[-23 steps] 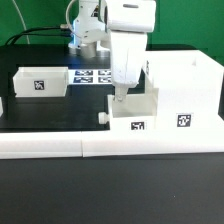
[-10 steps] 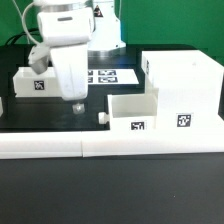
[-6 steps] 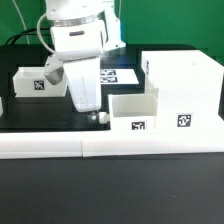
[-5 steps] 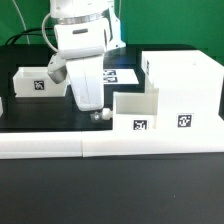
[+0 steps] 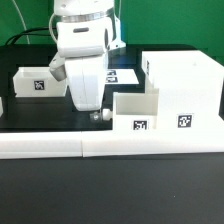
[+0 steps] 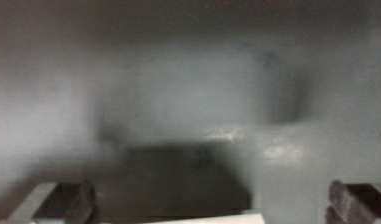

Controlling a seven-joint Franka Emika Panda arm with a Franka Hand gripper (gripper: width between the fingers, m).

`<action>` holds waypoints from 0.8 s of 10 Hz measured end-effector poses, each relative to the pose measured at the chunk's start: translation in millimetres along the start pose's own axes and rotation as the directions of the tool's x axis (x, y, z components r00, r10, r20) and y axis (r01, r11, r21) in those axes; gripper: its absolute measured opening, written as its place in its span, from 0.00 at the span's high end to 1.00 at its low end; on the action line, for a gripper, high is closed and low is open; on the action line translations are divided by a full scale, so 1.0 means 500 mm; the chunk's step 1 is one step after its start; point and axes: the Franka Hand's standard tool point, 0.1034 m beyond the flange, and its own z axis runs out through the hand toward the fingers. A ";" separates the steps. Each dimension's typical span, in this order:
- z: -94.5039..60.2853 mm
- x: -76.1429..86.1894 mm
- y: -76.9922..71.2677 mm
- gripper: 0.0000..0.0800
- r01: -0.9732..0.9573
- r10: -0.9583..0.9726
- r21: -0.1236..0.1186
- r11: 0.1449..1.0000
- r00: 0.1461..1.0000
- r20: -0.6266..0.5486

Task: Assemble drawer

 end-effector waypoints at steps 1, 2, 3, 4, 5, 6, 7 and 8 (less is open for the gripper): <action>0.000 0.000 0.000 0.19 0.000 0.000 0.000 1.000 1.000 0.000; 0.000 -0.001 0.000 0.19 -0.001 0.001 0.000 1.000 1.000 0.000; 0.000 -0.001 0.000 0.19 -0.001 0.001 0.000 1.000 1.000 0.000; -0.001 -0.003 0.003 0.19 0.032 -0.032 0.001 0.999 0.999 0.002; -0.007 -0.004 0.018 0.19 0.065 -0.065 0.000 0.998 0.998 0.000; -0.014 0.001 0.036 0.19 0.077 -0.077 0.000 0.997 0.997 0.002; -0.018 0.008 0.047 0.19 0.091 -0.091 0.002 0.996 0.996 0.005; -0.018 0.018 0.056 0.19 0.096 -0.096 0.004 0.995 0.995 0.001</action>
Offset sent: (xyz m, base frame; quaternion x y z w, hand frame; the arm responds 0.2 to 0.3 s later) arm 0.0000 0.0000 0.0000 0.0000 0.0000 0.0000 1.0000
